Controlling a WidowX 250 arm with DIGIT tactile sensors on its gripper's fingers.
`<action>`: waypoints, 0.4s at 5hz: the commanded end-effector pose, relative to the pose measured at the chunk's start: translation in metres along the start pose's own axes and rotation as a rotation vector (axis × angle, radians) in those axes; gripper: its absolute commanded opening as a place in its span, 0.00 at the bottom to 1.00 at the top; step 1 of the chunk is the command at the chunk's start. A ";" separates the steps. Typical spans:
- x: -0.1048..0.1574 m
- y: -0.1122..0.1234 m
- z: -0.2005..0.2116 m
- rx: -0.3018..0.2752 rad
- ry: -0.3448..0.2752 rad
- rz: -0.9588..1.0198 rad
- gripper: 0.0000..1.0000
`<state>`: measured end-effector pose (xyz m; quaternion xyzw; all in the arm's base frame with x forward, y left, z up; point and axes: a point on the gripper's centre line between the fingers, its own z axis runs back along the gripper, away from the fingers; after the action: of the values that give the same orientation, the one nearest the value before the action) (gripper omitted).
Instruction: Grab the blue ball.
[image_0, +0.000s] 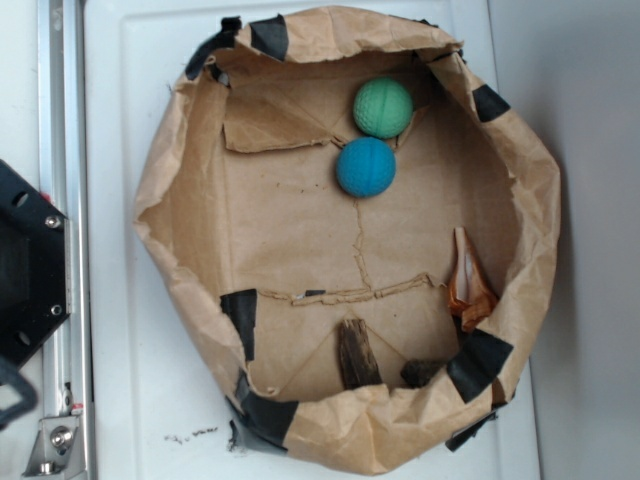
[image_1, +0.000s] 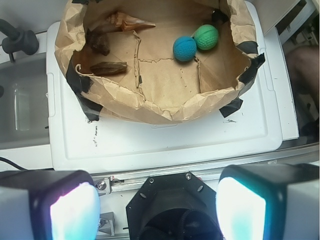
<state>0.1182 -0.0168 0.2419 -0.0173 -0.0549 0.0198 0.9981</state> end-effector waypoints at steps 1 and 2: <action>0.000 0.000 0.000 0.000 0.000 0.000 1.00; 0.049 0.004 -0.012 0.047 -0.039 0.127 1.00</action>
<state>0.1672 -0.0139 0.2225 0.0060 -0.0503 0.0778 0.9957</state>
